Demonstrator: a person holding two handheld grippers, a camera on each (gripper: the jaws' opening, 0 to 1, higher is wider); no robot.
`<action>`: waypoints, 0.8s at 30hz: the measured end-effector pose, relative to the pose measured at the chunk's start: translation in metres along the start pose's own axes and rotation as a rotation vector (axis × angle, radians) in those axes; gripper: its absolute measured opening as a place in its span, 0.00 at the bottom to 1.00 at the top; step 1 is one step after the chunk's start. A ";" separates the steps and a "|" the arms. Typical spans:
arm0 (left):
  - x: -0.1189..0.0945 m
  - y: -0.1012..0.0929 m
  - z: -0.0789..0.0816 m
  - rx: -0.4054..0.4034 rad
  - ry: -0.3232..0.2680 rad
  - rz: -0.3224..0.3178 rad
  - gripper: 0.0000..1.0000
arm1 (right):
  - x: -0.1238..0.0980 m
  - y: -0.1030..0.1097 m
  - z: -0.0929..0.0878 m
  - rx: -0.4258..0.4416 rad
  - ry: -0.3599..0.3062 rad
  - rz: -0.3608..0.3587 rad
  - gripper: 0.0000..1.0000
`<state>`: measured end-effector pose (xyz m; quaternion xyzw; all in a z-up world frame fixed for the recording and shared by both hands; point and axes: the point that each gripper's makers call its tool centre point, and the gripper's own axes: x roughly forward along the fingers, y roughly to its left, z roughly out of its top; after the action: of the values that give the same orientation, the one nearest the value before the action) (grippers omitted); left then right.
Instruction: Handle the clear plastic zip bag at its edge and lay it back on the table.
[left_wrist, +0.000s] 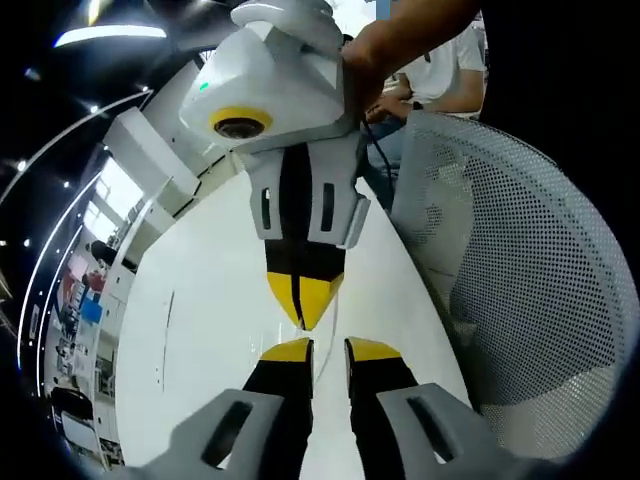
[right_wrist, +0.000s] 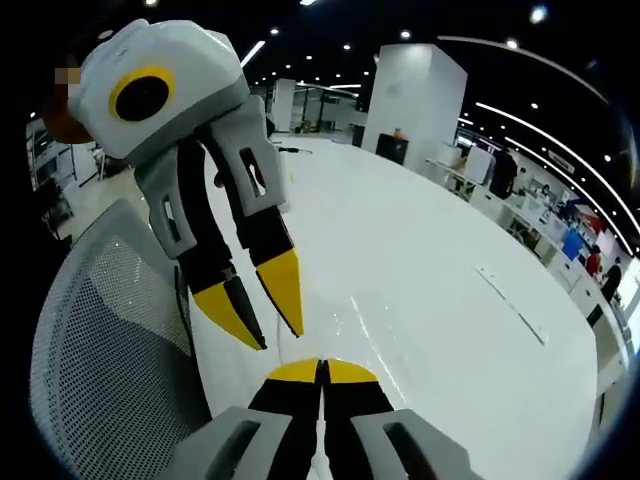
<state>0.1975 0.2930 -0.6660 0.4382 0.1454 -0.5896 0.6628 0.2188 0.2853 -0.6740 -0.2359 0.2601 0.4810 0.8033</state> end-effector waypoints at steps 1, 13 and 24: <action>0.001 -0.001 0.000 0.002 0.003 0.001 0.09 | -0.001 -0.001 0.001 0.005 -0.003 -0.003 0.00; 0.013 -0.005 -0.021 0.038 0.092 0.023 0.00 | -0.004 -0.013 0.011 0.010 -0.038 -0.054 0.00; 0.006 -0.012 -0.047 0.013 0.158 0.073 0.00 | -0.021 -0.032 0.040 0.009 -0.131 -0.133 0.00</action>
<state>0.2037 0.3256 -0.7025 0.4926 0.1775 -0.5296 0.6674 0.2468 0.2828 -0.6261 -0.2170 0.1928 0.4400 0.8498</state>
